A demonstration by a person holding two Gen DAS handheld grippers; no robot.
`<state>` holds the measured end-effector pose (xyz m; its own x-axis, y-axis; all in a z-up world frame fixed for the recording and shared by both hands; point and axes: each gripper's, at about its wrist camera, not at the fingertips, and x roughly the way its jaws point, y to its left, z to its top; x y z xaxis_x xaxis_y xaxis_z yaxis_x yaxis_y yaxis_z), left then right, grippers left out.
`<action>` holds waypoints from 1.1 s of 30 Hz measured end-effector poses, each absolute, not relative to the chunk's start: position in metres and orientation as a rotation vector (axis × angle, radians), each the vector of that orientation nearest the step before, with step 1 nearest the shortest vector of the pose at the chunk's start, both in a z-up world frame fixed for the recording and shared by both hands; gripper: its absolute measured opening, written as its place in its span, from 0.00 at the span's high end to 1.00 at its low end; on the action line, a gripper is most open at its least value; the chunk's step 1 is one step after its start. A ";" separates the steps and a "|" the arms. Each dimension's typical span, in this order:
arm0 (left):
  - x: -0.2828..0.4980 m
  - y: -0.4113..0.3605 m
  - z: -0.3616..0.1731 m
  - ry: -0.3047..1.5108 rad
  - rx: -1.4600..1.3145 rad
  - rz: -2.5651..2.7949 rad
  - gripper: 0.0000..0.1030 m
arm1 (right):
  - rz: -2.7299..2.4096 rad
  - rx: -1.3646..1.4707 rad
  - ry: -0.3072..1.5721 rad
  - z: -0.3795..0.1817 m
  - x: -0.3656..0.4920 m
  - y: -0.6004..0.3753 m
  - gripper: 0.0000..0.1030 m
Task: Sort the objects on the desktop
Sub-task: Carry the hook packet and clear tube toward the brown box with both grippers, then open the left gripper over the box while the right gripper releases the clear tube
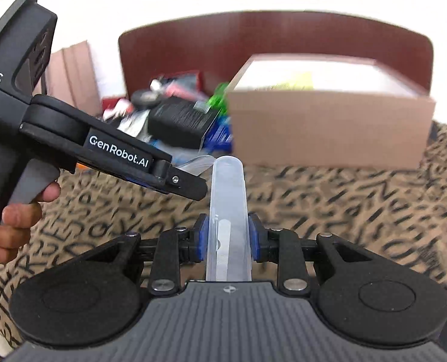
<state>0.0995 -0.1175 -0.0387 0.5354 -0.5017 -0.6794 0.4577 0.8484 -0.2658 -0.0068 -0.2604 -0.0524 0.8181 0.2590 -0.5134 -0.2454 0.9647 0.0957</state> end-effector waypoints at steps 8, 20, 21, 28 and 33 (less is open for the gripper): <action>0.143 -0.164 0.026 0.697 -0.033 -0.574 0.56 | 0.200 -0.006 0.404 0.005 0.028 -0.303 0.70; 0.259 -0.205 0.011 0.799 -0.005 -0.473 0.55 | 0.117 -0.095 0.445 0.023 0.153 -0.332 0.70; 0.268 -0.207 0.005 0.821 -0.014 -0.471 0.55 | 0.114 -0.100 0.462 0.019 0.162 -0.332 0.70; 0.320 -0.216 -0.022 0.879 0.007 -0.405 0.55 | 0.131 -0.101 0.587 -0.011 0.207 -0.335 0.70; 0.354 -0.217 -0.033 0.914 -0.012 -0.350 0.54 | 0.129 -0.123 0.638 -0.022 0.236 -0.332 0.70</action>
